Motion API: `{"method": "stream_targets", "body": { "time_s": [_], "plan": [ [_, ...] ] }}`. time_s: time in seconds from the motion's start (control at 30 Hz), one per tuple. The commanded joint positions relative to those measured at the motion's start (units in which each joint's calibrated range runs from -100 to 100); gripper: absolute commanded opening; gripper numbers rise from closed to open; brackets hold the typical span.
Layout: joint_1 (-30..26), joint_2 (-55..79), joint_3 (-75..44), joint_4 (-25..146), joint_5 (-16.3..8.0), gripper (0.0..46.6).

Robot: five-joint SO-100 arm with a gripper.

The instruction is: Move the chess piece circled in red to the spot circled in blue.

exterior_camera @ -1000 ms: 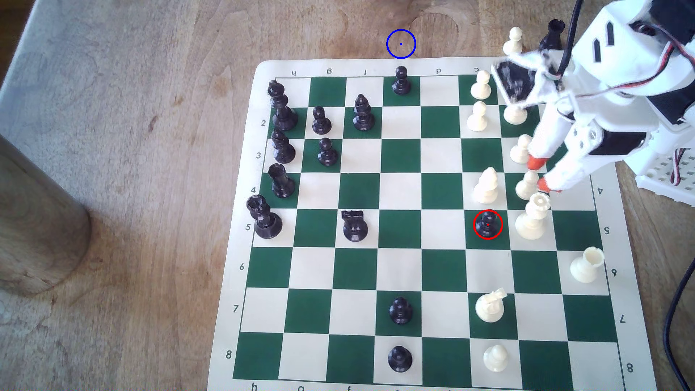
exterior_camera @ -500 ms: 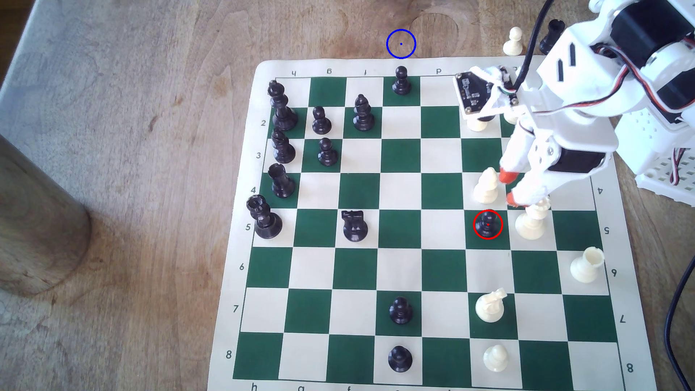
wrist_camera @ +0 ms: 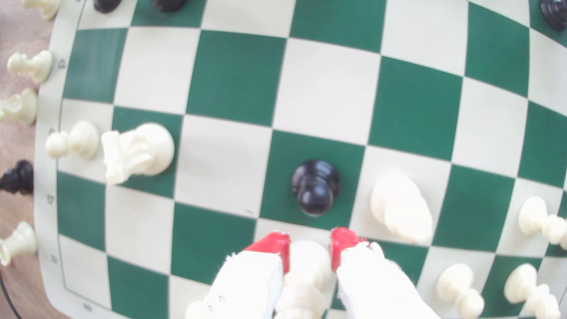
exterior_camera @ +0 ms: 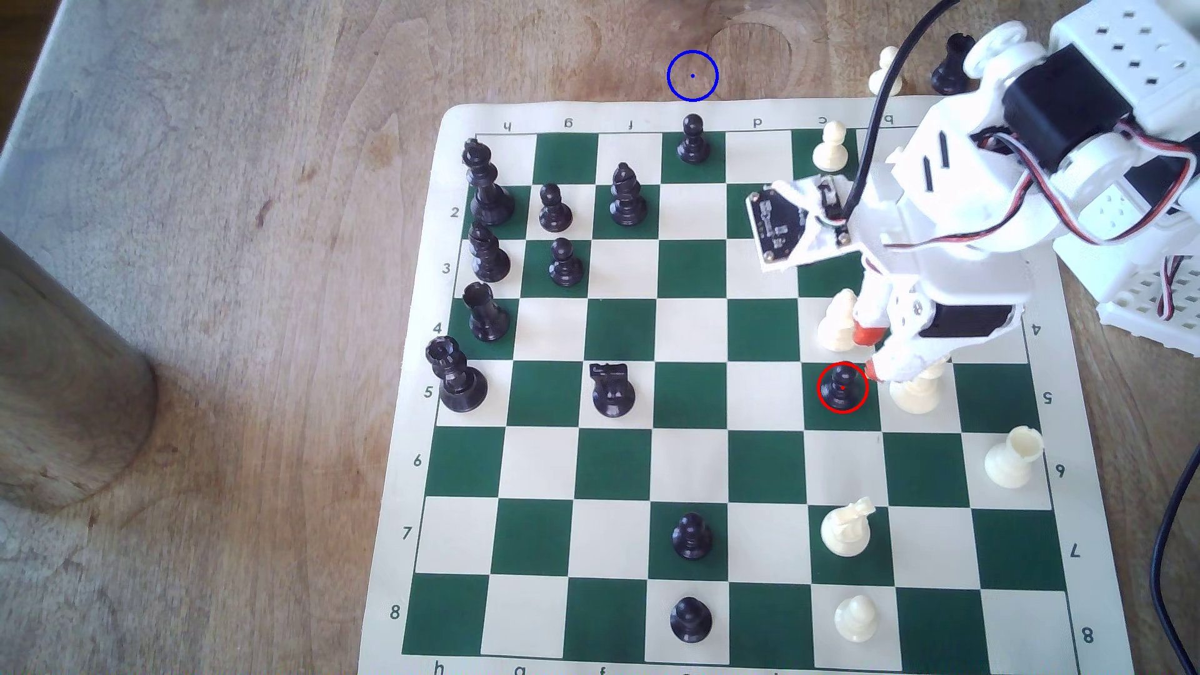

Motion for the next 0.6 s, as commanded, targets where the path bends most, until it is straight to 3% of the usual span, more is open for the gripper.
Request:
{"method": "stream_targets", "body": {
  "time_s": [0.0,0.57],
  "plan": [
    [-0.5,1.3,-1.7,-2.0,0.1,7.3],
    [0.1,5.4,0.9,-7.4,0.1,9.2]
  ]
}}
